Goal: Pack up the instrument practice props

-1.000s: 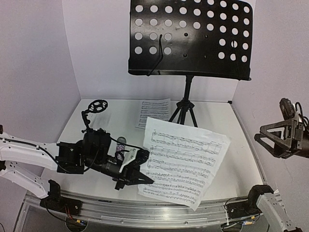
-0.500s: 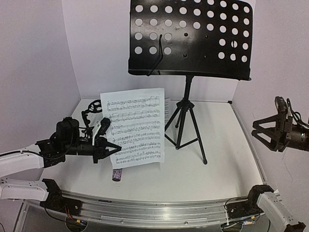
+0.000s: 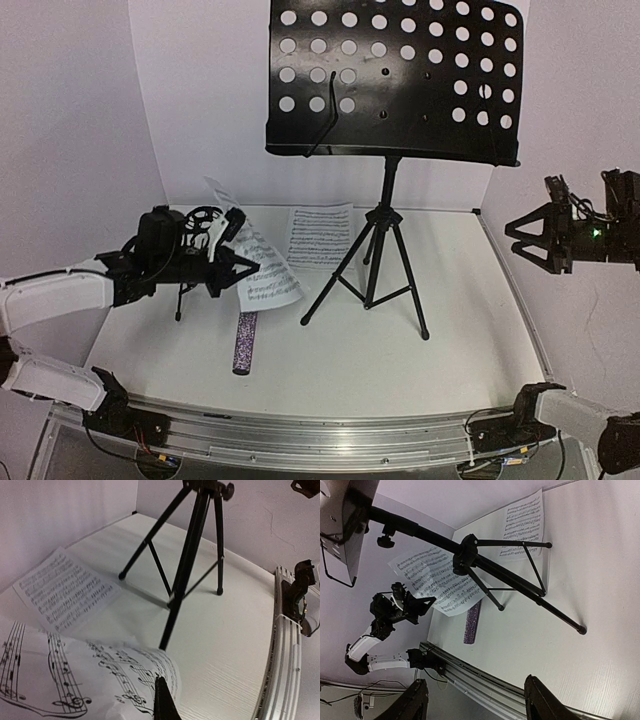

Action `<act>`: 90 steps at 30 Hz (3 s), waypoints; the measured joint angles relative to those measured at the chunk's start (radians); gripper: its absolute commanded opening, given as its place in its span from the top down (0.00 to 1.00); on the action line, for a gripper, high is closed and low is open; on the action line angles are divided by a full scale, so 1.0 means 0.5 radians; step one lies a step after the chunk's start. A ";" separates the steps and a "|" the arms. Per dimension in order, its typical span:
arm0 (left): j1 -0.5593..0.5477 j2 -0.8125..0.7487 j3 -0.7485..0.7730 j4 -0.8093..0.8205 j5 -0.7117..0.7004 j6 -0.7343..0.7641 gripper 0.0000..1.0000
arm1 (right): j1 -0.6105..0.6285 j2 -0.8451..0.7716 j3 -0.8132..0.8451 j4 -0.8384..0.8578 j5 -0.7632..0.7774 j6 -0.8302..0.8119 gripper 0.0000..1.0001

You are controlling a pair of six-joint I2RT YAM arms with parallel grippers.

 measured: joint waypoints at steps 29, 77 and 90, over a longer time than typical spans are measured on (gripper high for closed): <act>0.390 2.611 3.132 -1.171 0.868 0.154 1.00 | 0.000 0.698 0.266 0.191 0.216 -0.350 0.36; 0.610 3.032 3.391 -1.744 0.935 0.500 1.00 | 0.000 1.090 0.437 0.277 0.127 -0.068 0.32; 0.631 2.948 3.408 -1.983 1.201 0.703 1.00 | 0.184 0.956 0.369 0.335 0.274 0.107 0.31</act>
